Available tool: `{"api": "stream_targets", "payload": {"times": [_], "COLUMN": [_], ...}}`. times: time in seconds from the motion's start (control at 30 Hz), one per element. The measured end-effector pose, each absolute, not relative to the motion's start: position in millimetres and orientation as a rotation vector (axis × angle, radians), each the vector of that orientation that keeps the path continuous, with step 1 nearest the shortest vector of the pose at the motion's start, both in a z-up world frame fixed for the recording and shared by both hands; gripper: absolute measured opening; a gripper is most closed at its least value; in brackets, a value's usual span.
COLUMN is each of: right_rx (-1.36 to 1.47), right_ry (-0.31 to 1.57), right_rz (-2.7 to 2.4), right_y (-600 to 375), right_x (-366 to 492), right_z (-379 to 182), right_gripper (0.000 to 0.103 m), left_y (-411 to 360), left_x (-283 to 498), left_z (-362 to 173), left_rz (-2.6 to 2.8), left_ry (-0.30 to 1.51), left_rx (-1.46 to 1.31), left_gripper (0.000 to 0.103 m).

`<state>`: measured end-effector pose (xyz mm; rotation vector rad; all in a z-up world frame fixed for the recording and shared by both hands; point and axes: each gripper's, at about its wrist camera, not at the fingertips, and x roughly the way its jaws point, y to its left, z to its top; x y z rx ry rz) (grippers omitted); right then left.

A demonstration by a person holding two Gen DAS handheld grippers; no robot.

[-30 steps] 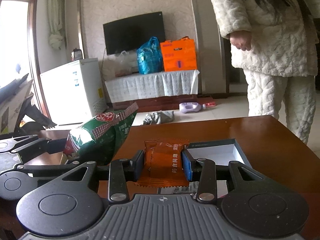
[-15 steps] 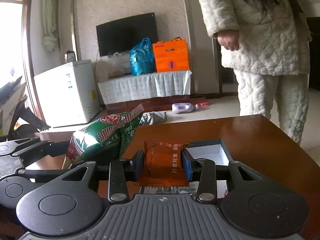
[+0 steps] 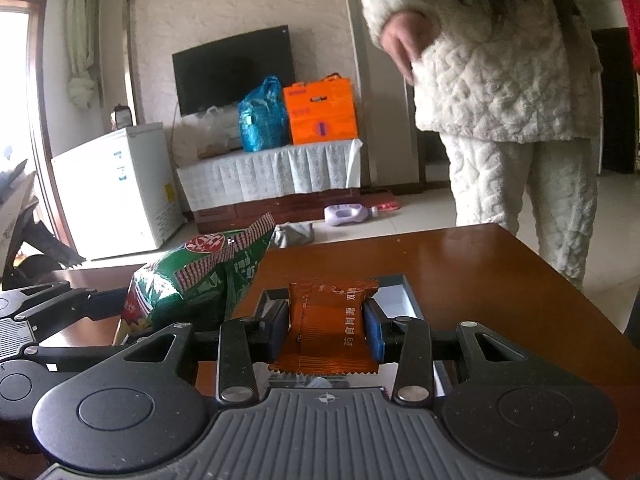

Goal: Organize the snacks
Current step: 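Lift the chip bag and orange packet and carry both over the grey box, then lower the chip bag and orange packet into the box and open both grippers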

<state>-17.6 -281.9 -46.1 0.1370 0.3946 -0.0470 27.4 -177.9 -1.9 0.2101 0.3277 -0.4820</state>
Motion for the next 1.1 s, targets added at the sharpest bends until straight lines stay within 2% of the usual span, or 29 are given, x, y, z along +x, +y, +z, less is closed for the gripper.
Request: {"api": "stream_targets", "payload": {"times": [0.77, 1.1], "right_rx": [0.222, 0.214], "right_ry": [0.483, 0.499], "right_rz": [-0.080, -0.078], "right_y": [-312, -311], "right_x": [-8, -9], "right_z": [-75, -79], "right_gripper": [0.041, 0.041], "left_y": [-205, -212], "left_x": [55, 57], "left_z": [-21, -25], "left_rz": [-0.573, -0.581], "left_ry": [0.449, 0.447], "left_rx": [0.105, 0.092], "left_gripper": [0.052, 0.052]}}
